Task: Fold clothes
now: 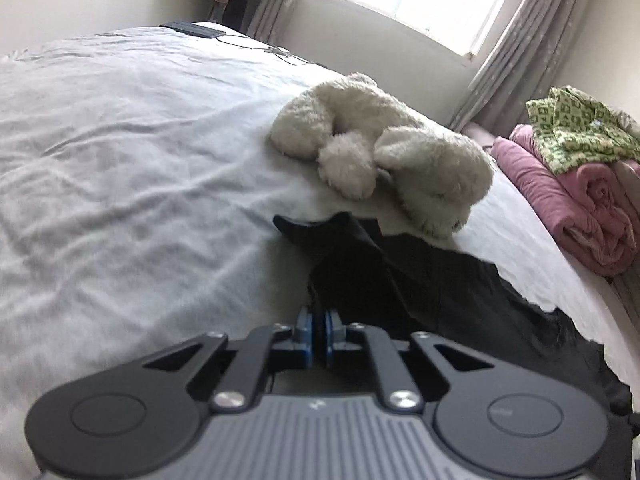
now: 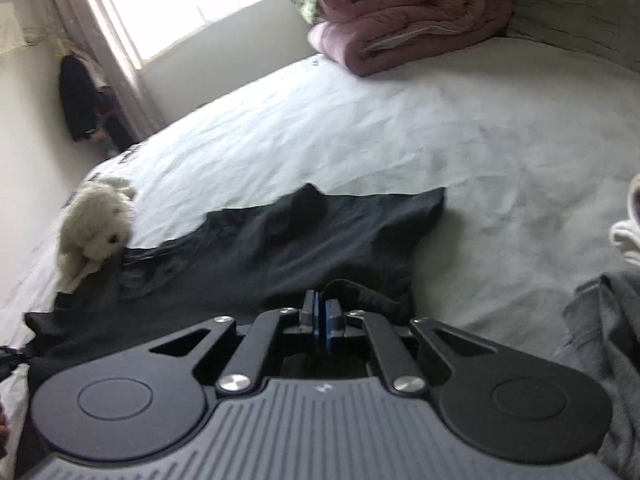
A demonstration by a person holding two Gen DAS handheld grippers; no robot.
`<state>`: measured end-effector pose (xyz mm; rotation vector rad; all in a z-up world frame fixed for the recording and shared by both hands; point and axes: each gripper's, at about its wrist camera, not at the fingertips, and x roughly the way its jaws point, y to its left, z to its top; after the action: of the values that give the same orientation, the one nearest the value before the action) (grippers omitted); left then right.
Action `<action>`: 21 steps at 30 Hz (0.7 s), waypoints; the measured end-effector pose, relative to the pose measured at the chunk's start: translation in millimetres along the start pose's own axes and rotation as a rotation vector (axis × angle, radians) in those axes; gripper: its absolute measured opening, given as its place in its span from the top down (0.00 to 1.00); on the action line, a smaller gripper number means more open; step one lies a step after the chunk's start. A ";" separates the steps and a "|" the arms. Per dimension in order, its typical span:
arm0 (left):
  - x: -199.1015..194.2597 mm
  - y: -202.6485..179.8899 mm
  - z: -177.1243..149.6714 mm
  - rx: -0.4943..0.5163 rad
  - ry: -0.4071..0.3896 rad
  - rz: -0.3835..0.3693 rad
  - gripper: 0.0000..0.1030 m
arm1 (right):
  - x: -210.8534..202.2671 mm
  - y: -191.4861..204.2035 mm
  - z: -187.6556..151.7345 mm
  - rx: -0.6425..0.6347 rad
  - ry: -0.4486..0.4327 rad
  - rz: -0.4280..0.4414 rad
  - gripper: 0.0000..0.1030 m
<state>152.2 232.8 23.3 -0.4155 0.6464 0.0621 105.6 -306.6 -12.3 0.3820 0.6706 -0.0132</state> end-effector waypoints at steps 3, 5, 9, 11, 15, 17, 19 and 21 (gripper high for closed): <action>7.8 -0.6 -4.7 0.021 0.013 0.020 0.94 | 10.6 -4.2 -7.7 -0.011 0.022 -0.028 0.98; 8.3 0.6 -6.1 0.018 0.009 0.019 0.94 | 13.5 -3.9 -9.8 -0.026 0.022 -0.034 0.98; 3.5 3.7 -3.9 0.003 0.001 0.018 0.94 | 6.8 -4.1 -6.1 -0.024 -0.008 -0.042 0.99; 0.5 3.5 -0.8 -0.005 -0.009 0.013 0.94 | -0.1 1.1 -4.4 -0.047 -0.036 -0.049 0.99; -0.9 3.5 0.5 -0.004 -0.022 0.009 0.94 | -2.8 8.9 -4.4 -0.100 -0.059 -0.067 0.99; 0.7 4.7 -0.7 -0.008 -0.018 0.012 0.94 | 2.8 5.8 -7.4 -0.092 -0.039 -0.078 0.99; -2.3 3.4 1.2 -0.003 -0.033 0.004 0.94 | -1.3 10.0 -6.6 -0.108 -0.057 -0.081 0.99; -4.0 2.8 2.6 0.002 -0.045 -0.003 0.94 | -7.7 16.7 -2.7 -0.138 -0.087 -0.072 0.99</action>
<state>149.9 236.7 26.6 -0.4118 0.6017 0.0676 100.2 -291.0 -3.9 0.2229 0.5949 -0.0519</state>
